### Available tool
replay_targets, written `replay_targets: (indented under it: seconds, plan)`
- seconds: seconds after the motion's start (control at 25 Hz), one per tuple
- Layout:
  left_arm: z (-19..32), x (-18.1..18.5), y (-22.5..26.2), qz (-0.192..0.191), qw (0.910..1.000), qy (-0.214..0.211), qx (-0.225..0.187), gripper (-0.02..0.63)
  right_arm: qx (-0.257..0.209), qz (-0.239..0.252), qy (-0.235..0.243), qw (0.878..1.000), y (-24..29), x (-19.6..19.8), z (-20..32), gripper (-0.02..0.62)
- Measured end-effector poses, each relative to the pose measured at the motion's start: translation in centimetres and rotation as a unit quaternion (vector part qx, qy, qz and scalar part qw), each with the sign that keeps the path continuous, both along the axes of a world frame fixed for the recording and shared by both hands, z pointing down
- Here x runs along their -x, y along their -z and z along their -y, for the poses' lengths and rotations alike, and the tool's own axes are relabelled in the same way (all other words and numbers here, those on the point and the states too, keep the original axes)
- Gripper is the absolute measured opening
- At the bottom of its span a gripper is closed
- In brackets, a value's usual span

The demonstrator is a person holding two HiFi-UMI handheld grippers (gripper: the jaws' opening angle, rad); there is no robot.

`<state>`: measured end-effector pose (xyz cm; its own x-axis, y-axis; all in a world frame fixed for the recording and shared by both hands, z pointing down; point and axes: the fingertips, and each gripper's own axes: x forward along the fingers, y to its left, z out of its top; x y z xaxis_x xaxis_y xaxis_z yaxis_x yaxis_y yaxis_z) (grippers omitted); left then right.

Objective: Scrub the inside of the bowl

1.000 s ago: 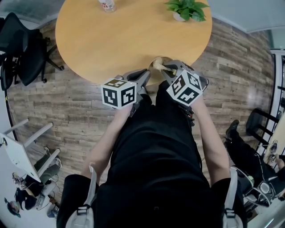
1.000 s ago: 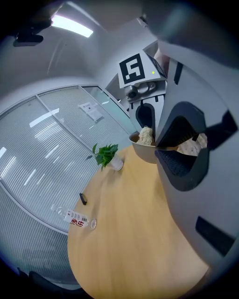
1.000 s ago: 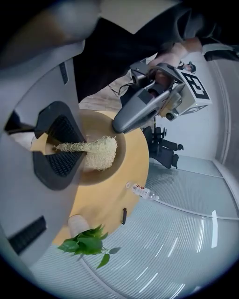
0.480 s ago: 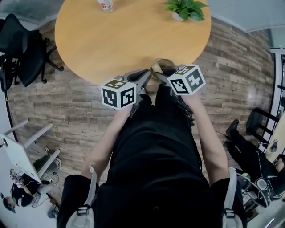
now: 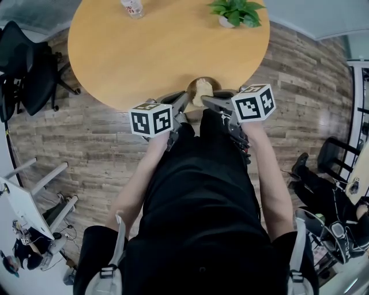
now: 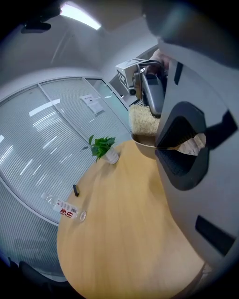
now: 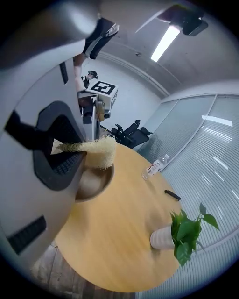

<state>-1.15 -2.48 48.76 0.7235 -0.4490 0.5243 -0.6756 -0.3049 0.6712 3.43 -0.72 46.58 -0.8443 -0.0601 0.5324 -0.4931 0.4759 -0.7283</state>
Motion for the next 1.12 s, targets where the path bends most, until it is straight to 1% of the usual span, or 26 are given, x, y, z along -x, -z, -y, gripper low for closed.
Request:
replay_targets:
  seconds: [0.08, 0.2, 0.36, 0.52, 0.64, 0.76, 0.88, 0.96, 1.12]
  plan:
    - [0.2, 0.1, -0.8, -0.001, 0.9999, 0.006, 0.014, 0.026, 0.005, 0.011, -0.015, 1.000, 0.2, -0.4, 0.2, 0.037]
    - [0.4, 0.1, -2.0, -0.006, 0.9992, 0.016, 0.036, 0.026, 0.006, 0.043, -0.046, 0.998, 1.1, -0.9, 0.8, 0.037]
    - [0.3, -0.3, -3.9, -0.046, 0.9954, 0.032, 0.078, 0.026, -0.012, 0.085, -0.083, 0.993, 2.4, -2.0, 1.4, 0.037]
    - [0.5, -0.3, -5.2, -0.062, 0.9918, 0.043, 0.102, 0.026, -0.038, 0.097, -0.076, 0.992, 3.4, -2.7, 0.9, 0.037]
    - [0.5, -0.5, -6.1, -0.065, 0.9902, 0.044, 0.116, 0.026, -0.033, 0.096, -0.078, 0.992, 3.2, -3.1, 0.6, 0.037]
    - [0.6, -0.5, -6.8, -0.075, 0.9878, 0.049, 0.127, 0.026, -0.029, 0.074, -0.070, 0.994, 2.5, -3.3, 0.2, 0.037]
    - [0.5, -0.5, -7.2, -0.083, 0.9860, 0.052, 0.135, 0.028, -0.042, 0.053, -0.056, 0.996, 2.2, -3.4, -0.3, 0.037]
    - [0.6, -0.5, -7.3, -0.083, 0.9859, 0.055, 0.135, 0.029, -0.043, 0.064, -0.062, 0.995, 2.5, -3.5, -0.2, 0.037]
    - [0.8, -0.1, -7.3, -0.089, 0.9850, 0.062, 0.134, 0.031, -0.017, 0.122, -0.066, 0.990, 3.6, -3.1, -0.5, 0.037]
